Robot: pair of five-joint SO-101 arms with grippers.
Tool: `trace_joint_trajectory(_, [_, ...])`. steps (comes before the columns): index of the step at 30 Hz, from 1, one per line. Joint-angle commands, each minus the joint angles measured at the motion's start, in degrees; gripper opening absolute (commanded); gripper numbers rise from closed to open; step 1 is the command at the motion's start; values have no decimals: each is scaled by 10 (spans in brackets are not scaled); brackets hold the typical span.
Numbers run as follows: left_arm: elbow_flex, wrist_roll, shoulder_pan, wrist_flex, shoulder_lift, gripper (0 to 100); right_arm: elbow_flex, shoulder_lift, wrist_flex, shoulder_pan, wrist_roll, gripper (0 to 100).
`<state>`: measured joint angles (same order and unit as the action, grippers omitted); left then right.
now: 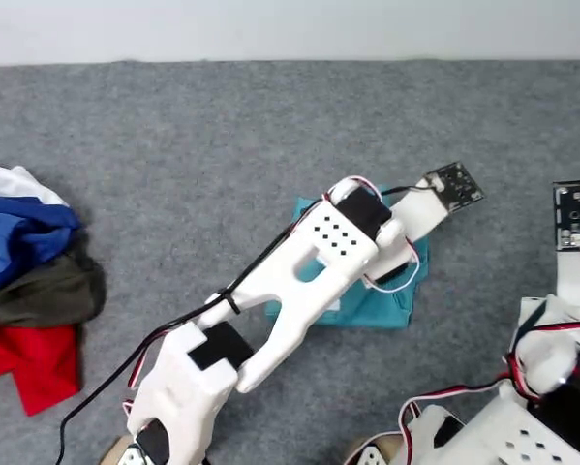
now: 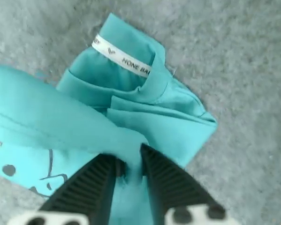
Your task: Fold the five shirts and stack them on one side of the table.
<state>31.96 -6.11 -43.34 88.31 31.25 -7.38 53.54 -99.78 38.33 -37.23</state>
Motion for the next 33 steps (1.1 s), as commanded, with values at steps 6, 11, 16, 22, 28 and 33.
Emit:
trace_joint_trajectory(6, [121, 50, -3, 86, -4, 209, 3, 2, -1, 5, -4, 12])
trace_joint_trajectory(11, [128, 47, 27, 103, -4, 103, 3, 2, -1, 5, -4, 12])
trace_joint_trajectory(16, [104, 47, 82, 103, -3, 14, 3, 2, -1, 5, -4, 12])
trace_joint_trajectory(22, [85, 47, 134, 120, -10, 13, 2, -1, -7, 4, -1, 12])
trace_joint_trajectory(28, [52, 50, 175, 121, -33, 13, -75, -5, -1, -45, 5, 12])
trace_joint_trajectory(33, [44, 47, 194, 90, -27, 13, -176, -4, 29, -113, 74, 11])
